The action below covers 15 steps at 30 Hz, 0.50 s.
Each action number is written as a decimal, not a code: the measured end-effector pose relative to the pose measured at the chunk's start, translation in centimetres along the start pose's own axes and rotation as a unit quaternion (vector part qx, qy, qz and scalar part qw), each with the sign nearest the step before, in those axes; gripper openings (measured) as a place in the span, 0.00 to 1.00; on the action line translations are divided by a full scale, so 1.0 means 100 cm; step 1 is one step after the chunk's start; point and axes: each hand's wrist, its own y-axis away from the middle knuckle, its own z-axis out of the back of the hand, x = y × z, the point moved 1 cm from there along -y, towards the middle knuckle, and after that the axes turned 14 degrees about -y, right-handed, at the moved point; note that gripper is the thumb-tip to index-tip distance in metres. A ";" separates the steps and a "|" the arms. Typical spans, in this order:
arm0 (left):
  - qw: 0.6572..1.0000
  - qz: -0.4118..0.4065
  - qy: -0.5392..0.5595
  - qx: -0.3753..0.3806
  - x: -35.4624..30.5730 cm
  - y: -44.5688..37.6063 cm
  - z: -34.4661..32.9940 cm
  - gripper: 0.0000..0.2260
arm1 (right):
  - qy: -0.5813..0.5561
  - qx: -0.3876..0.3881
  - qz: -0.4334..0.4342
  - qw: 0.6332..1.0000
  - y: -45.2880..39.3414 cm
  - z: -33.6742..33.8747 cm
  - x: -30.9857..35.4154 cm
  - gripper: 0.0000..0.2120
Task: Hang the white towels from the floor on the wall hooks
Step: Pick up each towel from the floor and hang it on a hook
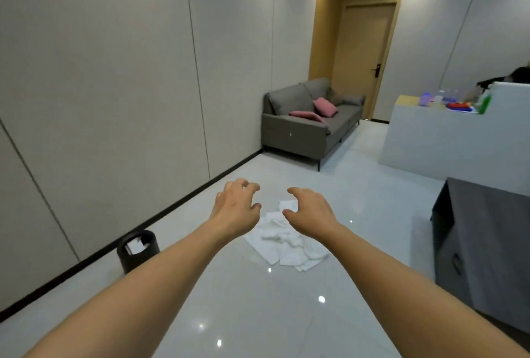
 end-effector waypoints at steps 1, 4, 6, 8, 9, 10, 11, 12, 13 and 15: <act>1.000 -0.010 0.004 0.016 -0.002 -0.020 -0.016 0.20 | -0.002 0.002 -0.018 1.000 -0.018 -0.003 -0.014 0.28; 0.997 -0.037 0.010 0.069 -0.006 -0.077 -0.062 0.21 | -0.009 0.012 -0.069 0.998 -0.064 -0.015 -0.053 0.28; 0.994 -0.052 0.015 0.095 -0.007 -0.109 -0.090 0.21 | -0.015 0.018 -0.098 0.995 -0.088 -0.025 -0.079 0.28; 0.991 -0.060 0.025 0.117 -0.009 -0.136 -0.116 0.21 | -0.022 0.027 -0.131 0.991 -0.107 -0.035 -0.105 0.27; 0.989 -0.062 0.029 0.129 -0.010 -0.148 -0.129 0.21 | -0.026 0.032 -0.147 0.988 -0.114 -0.040 -0.119 0.27; 0.987 -0.066 0.032 0.141 -0.012 -0.158 -0.141 0.20 | -0.032 0.037 -0.164 0.985 -0.121 -0.045 -0.132 0.27; 0.985 -0.069 0.033 0.154 -0.014 -0.168 -0.154 0.20 | -0.037 0.043 -0.181 0.982 -0.128 -0.050 -0.146 0.27; 0.983 -0.072 0.033 0.166 -0.015 -0.179 -0.167 0.20 | -0.042 0.048 -0.196 0.979 -0.136 -0.055 -0.159 0.27; 0.981 -0.073 0.031 0.178 -0.017 -0.190 -0.182 0.20 | -0.044 0.054 -0.209 0.975 -0.145 -0.061 -0.172 0.27; 0.977 -0.072 0.028 0.199 -0.019 -0.213 -0.212 0.20 | -0.046 0.065 -0.229 0.970 -0.165 -0.072 -0.200 0.27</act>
